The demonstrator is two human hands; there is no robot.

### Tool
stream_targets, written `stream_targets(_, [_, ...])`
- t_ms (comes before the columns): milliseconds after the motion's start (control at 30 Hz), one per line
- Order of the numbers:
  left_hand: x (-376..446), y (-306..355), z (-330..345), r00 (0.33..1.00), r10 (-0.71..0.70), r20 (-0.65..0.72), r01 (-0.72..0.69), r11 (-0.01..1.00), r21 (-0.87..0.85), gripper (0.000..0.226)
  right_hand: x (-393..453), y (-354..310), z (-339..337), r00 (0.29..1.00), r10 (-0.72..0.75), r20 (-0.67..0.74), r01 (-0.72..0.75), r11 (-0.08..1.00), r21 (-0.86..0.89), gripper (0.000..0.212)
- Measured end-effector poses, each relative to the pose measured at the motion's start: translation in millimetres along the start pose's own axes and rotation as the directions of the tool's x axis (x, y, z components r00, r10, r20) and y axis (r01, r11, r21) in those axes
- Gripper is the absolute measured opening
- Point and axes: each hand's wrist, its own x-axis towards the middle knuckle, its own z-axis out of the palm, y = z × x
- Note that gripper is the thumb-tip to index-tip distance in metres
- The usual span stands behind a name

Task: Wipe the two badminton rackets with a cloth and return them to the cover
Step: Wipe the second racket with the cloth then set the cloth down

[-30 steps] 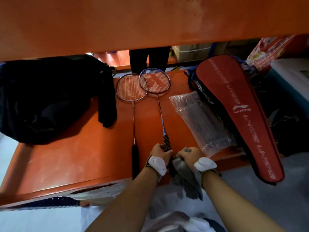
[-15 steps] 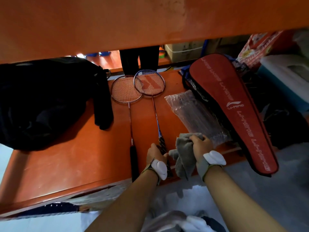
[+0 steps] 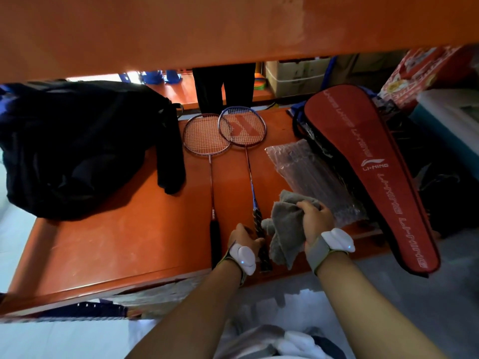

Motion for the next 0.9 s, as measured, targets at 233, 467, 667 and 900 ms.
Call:
stream_targets(233, [-6.1, 8.3, -19.7, 0.997, 0.070, 0.021, -0.062, 0.967, -0.248, 0.029, -10.0, -19.3, 16.8, 0.975, 0.057, 0.217, -0.113, 0.960, 0.255, 0.012])
stream_targets(467, [-27.0, 27.2, -55.5, 0.905, 0.145, 0.401, 0.263, 0.549, -0.793, 0.074, -25.9, -25.9, 23.3, 0.856, 0.128, 0.502, -0.401, 0.776, 0.487, 0.051])
stream_targets(667, [-36.1, 23.3, -75.5, 0.910, 0.271, 0.313, 0.064, 0.655, -0.753, 0.035, -34.2, -20.0, 32.2, 0.790, 0.084, 0.607, -0.462, 0.733, 0.499, 0.039])
stream_targets(900, [-31.7, 17.9, -102.7, 0.965, 0.261, 0.024, -0.163, 0.669, -0.725, 0.028, -37.3, -8.1, 49.7, 0.785, 0.057, 0.617, -0.401, 0.807, 0.434, 0.017])
